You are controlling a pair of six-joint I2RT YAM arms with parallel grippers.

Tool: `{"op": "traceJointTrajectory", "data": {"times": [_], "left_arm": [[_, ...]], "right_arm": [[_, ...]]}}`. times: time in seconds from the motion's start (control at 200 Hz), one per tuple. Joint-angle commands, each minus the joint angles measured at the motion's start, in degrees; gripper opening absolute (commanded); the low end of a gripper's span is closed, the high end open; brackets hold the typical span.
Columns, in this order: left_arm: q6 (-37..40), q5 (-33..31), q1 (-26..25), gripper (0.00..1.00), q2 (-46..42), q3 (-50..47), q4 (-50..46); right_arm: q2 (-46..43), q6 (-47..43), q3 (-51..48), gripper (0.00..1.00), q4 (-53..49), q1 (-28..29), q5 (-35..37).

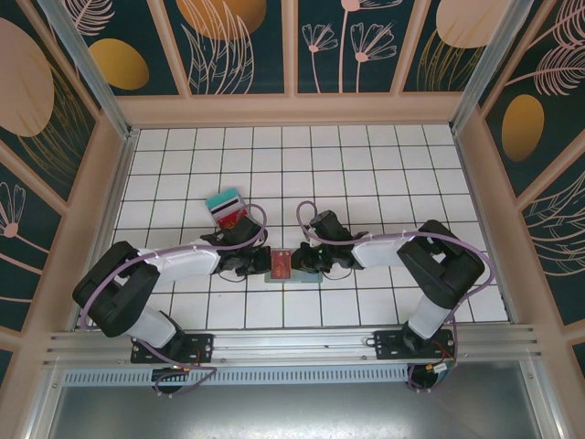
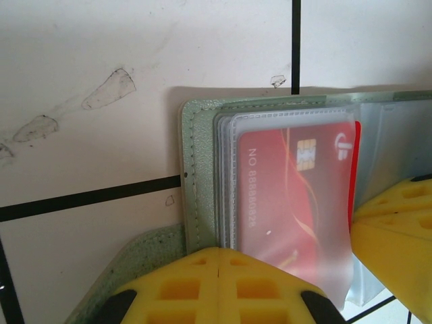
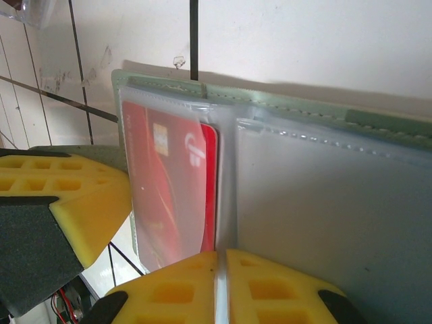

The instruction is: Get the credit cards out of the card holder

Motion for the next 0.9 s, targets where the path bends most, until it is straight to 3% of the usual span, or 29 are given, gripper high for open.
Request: {"op": "traceJointTrajectory", "data": {"times": [0.0, 0.896], "left_arm": [[1.02, -0.32, 0.03, 0.00, 0.72, 0.72, -1.09], [1.11, 0.41, 0.02, 0.00, 1.50, 0.62, -0.67]], "right_arm": [[-2.75, 0.44, -1.26, 0.12, 2.11, -0.23, 1.60], [1.95, 0.12, -0.41, 0.15, 3.75, 0.07, -2.77]]}}
